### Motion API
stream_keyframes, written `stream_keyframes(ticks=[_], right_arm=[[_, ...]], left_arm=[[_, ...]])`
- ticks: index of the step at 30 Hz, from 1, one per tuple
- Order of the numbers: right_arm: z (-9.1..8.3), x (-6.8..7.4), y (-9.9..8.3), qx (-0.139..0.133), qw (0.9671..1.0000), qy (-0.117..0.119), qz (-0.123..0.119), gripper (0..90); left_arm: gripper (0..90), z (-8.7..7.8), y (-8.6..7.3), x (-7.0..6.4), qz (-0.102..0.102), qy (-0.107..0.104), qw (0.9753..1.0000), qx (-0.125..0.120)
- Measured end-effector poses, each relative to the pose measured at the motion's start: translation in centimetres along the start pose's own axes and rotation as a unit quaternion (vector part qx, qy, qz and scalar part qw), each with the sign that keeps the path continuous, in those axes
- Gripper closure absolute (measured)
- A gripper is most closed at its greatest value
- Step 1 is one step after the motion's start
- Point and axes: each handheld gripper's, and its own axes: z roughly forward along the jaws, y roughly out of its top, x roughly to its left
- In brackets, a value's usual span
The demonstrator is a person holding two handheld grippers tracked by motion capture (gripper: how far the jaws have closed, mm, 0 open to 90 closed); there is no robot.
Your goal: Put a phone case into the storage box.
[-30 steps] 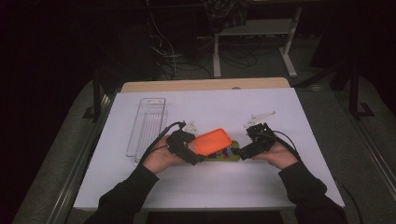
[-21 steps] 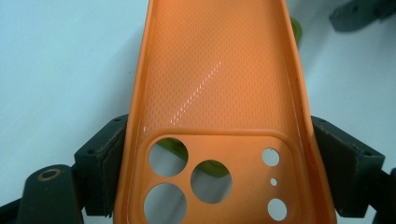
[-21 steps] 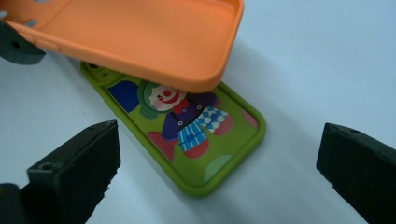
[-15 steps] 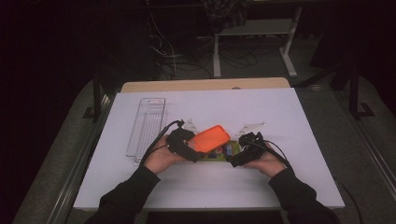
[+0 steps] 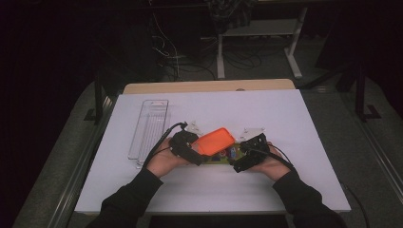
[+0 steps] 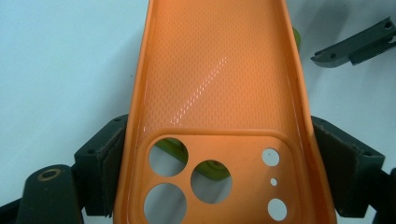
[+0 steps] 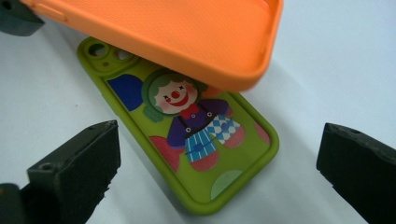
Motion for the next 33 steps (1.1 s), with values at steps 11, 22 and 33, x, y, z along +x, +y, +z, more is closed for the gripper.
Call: stream_keyframes(ticks=[11, 22, 33], right_arm=[[-0.5, 0.4, 0.1, -0.014, 0.9959, -0.052, -0.072, 0.0], [-0.6, 1.1, 0.2, -0.017, 0.984, -0.096, -0.149, 0.0], [-0.7, 1.6, 0.1, -0.021, 0.971, -0.132, -0.198, 0.0]], left_arm=[[15.7, -0.2, -0.1, 0.2, -0.009, -0.003, 0.9999, -0.007], [15.7, -0.1, -0.1, 0.2, -0.001, -0.007, 1.0, -0.005], [15.7, -0.1, 0.0, 0.2, 0.003, -0.008, 1.0, -0.002]])
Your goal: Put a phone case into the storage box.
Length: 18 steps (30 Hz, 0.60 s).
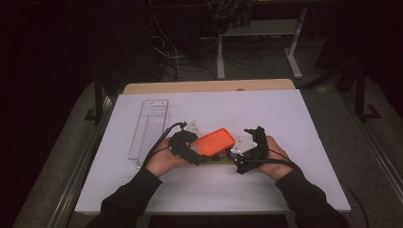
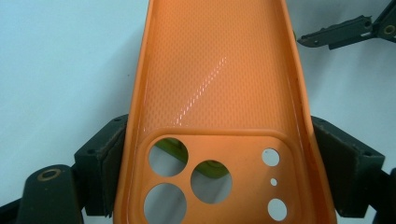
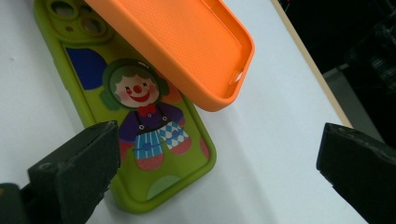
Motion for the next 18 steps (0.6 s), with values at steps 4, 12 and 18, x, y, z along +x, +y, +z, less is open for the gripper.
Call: stream_keyframes(ticks=[4, 12, 18], right_arm=[[0.1, 0.1, 0.0, -0.001, 0.9996, -0.014, -0.026, 0.0], [-0.1, 0.6, 0.2, -0.004, 0.9956, -0.044, -0.083, 0.0], [-0.1, 1.2, 0.4, 0.001, 0.9879, -0.064, -0.141, 0.0]], left_arm=[[15.7, 0.0, 0.0, -0.1, 0.002, 0.001, 1.0, 0.0], [15.7, 0.1, 0.1, -0.2, 0.0, 0.001, 1.0, -0.008], [15.7, 0.1, 0.1, -0.3, -0.007, -0.001, 0.9999, -0.011]])
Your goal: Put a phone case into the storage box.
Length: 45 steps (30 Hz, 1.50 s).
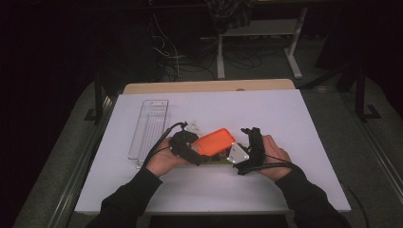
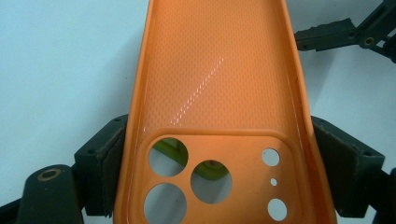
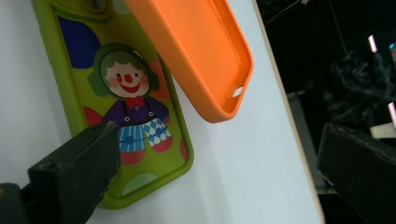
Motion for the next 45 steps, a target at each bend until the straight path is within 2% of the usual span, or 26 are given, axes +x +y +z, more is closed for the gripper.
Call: stream_keyframes(ticks=[1, 2, 6, 7, 10, 11, 12, 19, 20, 21, 23, 24, 28, 31, 32, 33, 38, 41, 45], right_arm=[[0.0, 0.1, 0.1, -0.001, 1.0, -0.005, -0.001, 0.0], [0.0, 0.2, 0.2, 0.0, 0.9999, -0.007, -0.014, 0.0], [0.0, 0.6, 0.2, 0.001, 0.9995, -0.015, -0.028, 0.0], [0.0, 0.6, 0.2, 0.002, 0.9992, -0.016, -0.038, 0.0], [0.0, 0.8, 0.4, 0.002, 0.9978, -0.032, -0.059, 0.0], [-0.1, 1.0, 0.5, -0.005, 0.9971, -0.045, -0.062, 0.0], [-0.1, 0.9, 0.6, -0.006, 0.9959, -0.047, -0.077, 0.0], [-0.3, 1.5, 1.3, -0.017, 0.9943, -0.059, -0.087, 0.0], [-0.3, 1.6, 1.4, -0.017, 0.9939, -0.06, -0.091, 0.0], [-0.3, 1.7, 1.5, -0.015, 0.9934, -0.061, -0.096, 0.9], [-0.3, 1.8, 1.7, -0.013, 0.9927, -0.062, -0.102, 3.5], [-0.4, 1.9, 1.8, -0.014, 0.9922, -0.066, -0.105, 4.9], [-0.6, 2.1, 2.4, -0.02, 0.9911, -0.072, -0.11, 9.8], [-0.6, 2.5, 2.9, -0.03, 0.9882, -0.086, -0.123, 13.0], [-0.6, 2.7, 3.0, -0.035, 0.9881, -0.094, -0.116, 13.7], [-0.5, 2.7, 3.1, -0.041, 0.9843, -0.102, -0.138, 14.5], [-0.4, 3.0, 3.6, -0.043, 0.9812, -0.106, -0.156, 21.1], [-0.2, 3.1, 3.7, -0.05, 0.9777, -0.119, -0.166, 25.4], [0.0, 3.4, 3.7, -0.061, 0.9732, -0.128, -0.181, 36.1]], left_arm=[[15.7, 0.0, 0.0, 0.0, 0.001, 0.001, 1.0, 0.002], [15.7, 0.0, 0.0, 0.0, 0.007, 0.0, 0.9999, 0.008], [15.7, 0.1, 0.0, -0.2, -0.007, -0.001, 1.0, 0.0], [15.7, 0.0, 0.0, -0.1, -0.006, -0.001, 1.0, 0.0], [15.7, -0.2, 0.0, 0.1, 0.006, 0.001, 0.9999, 0.009], [15.7, -0.2, 0.0, 0.1, 0.006, 0.001, 0.9999, 0.008], [15.7, -0.2, 0.0, 0.1, 0.006, 0.0, 0.9999, 0.008], [15.7, -0.4, 0.3, -0.1, -0.001, -0.005, 1.0, -0.004], [15.7, -0.5, 0.3, -0.1, 0.004, -0.006, 1.0, 0.0], [15.7, -0.7, 0.4, 0.0, 0.011, -0.006, 0.9999, 0.003], [15.7, -0.8, 0.5, -0.2, 0.003, -0.007, 0.9999, -0.007], [15.7, -1.0, 0.6, 0.0, 0.017, -0.006, 0.9998, 0.0], [15.7, -1.2, 0.7, -0.1, 0.013, -0.01, 0.9999, -0.002], [15.7, -1.3, 0.7, -0.1, 0.02, -0.011, 0.9997, -0.002], [15.7, -1.3, 0.8, -0.2, 0.021, -0.01, 0.9997, -0.002], [15.7, -1.3, 0.8, -0.1, 0.022, -0.01, 0.9997, -0.001], [15.7, -1.3, 0.7, -0.1, 0.022, -0.01, 0.9997, -0.002], [15.7, -1.3, 0.7, -0.1, 0.024, -0.009, 0.9997, -0.001], [15.7, -1.4, 0.7, -0.1, 0.022, -0.005, 0.9997, -0.006]])
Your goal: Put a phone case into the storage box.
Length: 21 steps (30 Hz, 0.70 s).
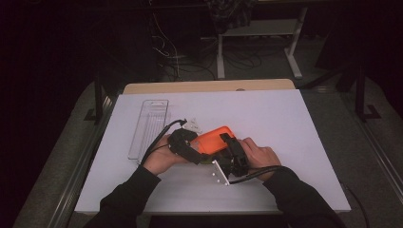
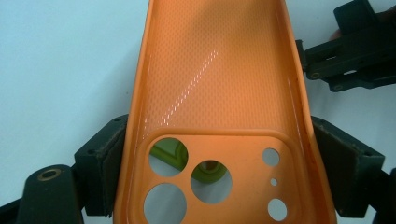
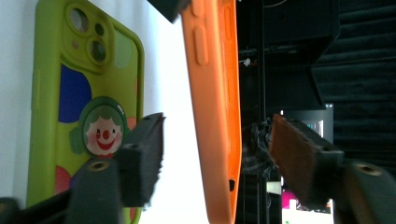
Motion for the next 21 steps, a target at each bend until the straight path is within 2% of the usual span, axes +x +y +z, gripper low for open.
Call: stream_keyframes(ticks=[2, 7, 21], right_arm=[[0.1, 0.03, 0.04, -0.003, 1.0, -0.003, -0.002, 41.0], [0.29, 0.52, 0.11, -0.007, 0.9997, -0.017, -0.017, 45.1], [0.05, 0.73, 0.21, -0.013, 0.9992, -0.021, -0.031, 64.6]], left_arm=[[15.7, 0.02, -0.01, 0.02, -0.001, 0.0, 1.0, 0.0], [15.7, -0.04, -0.03, 0.02, 0.0, -0.001, 1.0, -0.001], [15.7, 0.13, -0.02, -0.13, 0.002, -0.002, 1.0, 0.003]])
